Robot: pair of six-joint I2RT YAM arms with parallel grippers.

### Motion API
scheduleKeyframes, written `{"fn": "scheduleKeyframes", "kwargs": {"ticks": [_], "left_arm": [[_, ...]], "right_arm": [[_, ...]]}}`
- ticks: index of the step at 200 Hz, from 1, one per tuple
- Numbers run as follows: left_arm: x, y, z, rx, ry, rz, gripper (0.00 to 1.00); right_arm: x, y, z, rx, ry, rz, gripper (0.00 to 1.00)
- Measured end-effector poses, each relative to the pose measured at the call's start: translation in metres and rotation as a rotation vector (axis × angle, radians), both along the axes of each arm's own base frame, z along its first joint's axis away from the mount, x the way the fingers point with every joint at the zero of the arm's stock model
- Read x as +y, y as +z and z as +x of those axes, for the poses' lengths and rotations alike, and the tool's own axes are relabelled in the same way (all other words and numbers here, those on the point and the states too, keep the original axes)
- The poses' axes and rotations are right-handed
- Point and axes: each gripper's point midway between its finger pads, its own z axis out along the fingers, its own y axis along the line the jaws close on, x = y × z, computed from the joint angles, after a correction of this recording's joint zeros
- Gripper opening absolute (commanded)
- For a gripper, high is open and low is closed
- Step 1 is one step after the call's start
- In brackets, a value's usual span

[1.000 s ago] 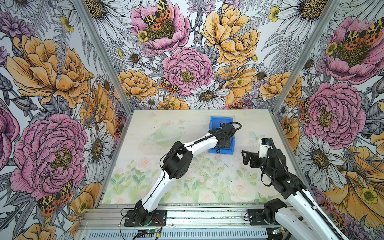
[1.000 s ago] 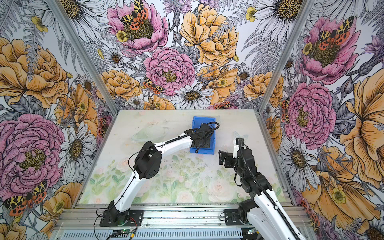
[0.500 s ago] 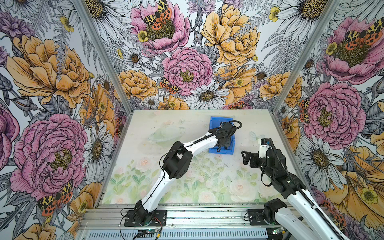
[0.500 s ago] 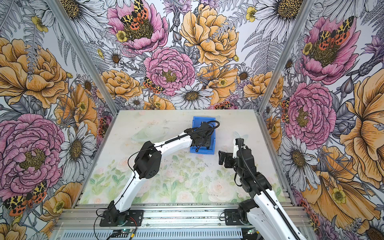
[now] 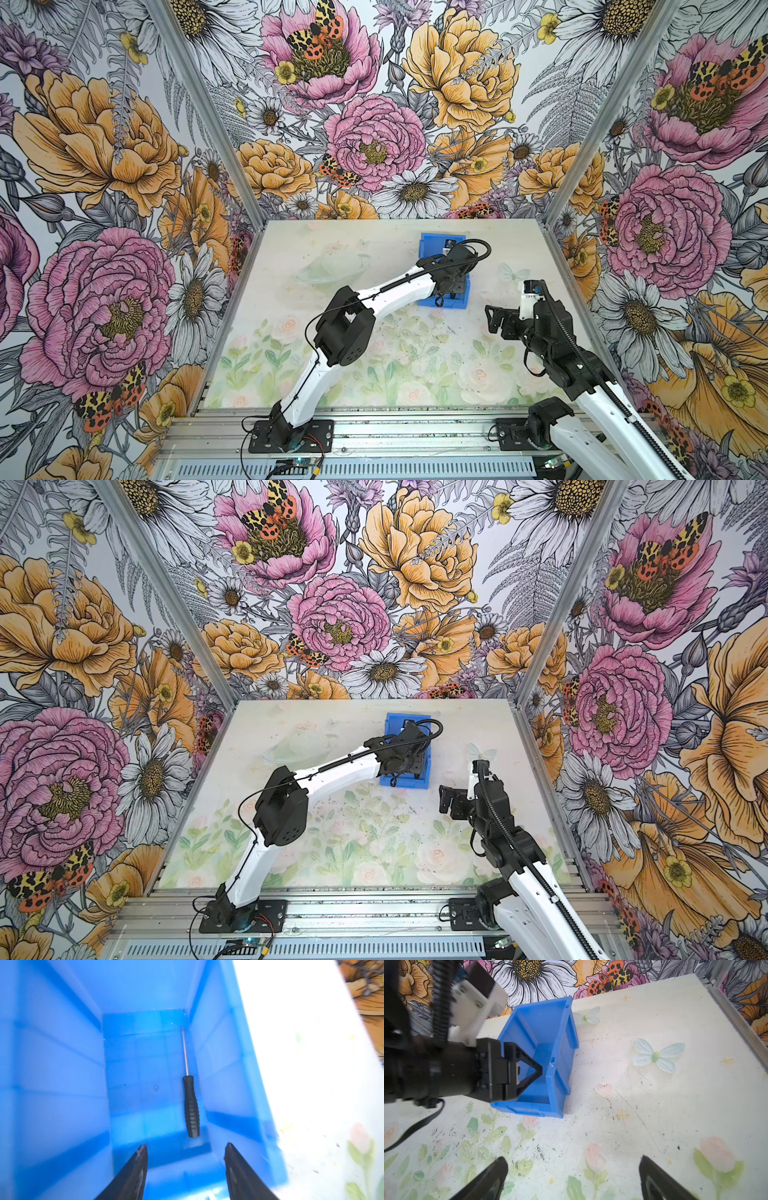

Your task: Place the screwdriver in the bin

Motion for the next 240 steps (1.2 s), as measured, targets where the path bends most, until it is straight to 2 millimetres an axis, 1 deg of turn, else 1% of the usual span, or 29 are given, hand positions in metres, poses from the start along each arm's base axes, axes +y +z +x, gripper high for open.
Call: {"fn": "scheduleKeyframes", "kwargs": {"ticks": [13,30,41,45,51,53,69,83,101,111,125,140,155,172,183,196,218,240], "left_arm": [[0.000,0.026,-0.012,-0.029,-0.017,-0.026,0.65],[0.006,0.052,-0.027,-0.057,-0.033,-0.052,0.70],[0.014,0.064,-0.033,-0.072,-0.036,-0.060,0.80],[0.019,0.068,-0.035,-0.078,-0.041,-0.056,0.85],[0.025,0.070,-0.038,-0.079,-0.036,-0.056,0.96],[0.027,0.072,-0.039,-0.083,-0.039,-0.053,0.98],[0.048,0.073,-0.047,-0.082,-0.025,-0.042,0.99],[0.072,0.072,-0.057,-0.079,-0.013,-0.021,0.99],[0.108,0.073,-0.071,-0.085,0.013,-0.007,0.98],[0.133,0.075,-0.080,-0.092,0.033,-0.005,0.99],[0.165,0.078,-0.088,-0.118,0.061,-0.003,0.99],[0.194,0.079,-0.095,-0.153,0.085,0.006,0.98],[0.217,0.076,-0.103,-0.184,0.102,0.018,0.99],[0.242,0.066,-0.111,-0.204,0.127,0.037,0.99],[0.258,0.060,-0.115,-0.216,0.156,0.044,0.99],[0.281,0.059,-0.117,-0.243,0.207,0.045,0.99],[0.320,0.063,-0.119,-0.308,0.312,0.041,0.98],[0.358,0.067,-0.123,-0.370,0.419,0.056,0.99]], "right_arm": [[-0.002,-0.001,-0.001,0.003,-0.010,-0.001,0.99],[-0.006,0.000,-0.001,0.001,-0.031,-0.006,0.99],[-0.009,0.000,-0.001,0.001,-0.048,-0.011,0.99],[-0.009,-0.001,-0.001,0.001,-0.054,-0.012,1.00],[-0.011,-0.001,0.000,0.003,-0.063,-0.011,1.00],[-0.011,-0.001,0.000,0.005,-0.067,-0.012,1.00],[-0.012,-0.007,0.001,0.027,-0.082,-0.011,0.99],[-0.011,-0.013,0.003,0.059,-0.094,-0.002,0.99],[-0.011,-0.023,0.005,0.106,-0.118,0.016,1.00],[-0.011,-0.027,0.004,0.124,-0.129,0.024,1.00],[-0.011,-0.027,0.004,0.127,-0.141,0.042,0.99],[-0.012,-0.025,0.001,0.112,-0.155,0.065,1.00],[-0.016,-0.022,-0.003,0.082,-0.176,0.084,0.99],[-0.021,-0.017,-0.009,0.047,-0.199,0.101,0.99],[-0.023,-0.013,-0.011,0.029,-0.208,0.111,1.00],[-0.024,-0.011,-0.011,0.019,-0.213,0.116,1.00],[-0.025,-0.019,-0.009,0.052,-0.224,0.095,0.99],[-0.036,-0.026,-0.006,0.066,-0.281,0.045,1.00]]}}
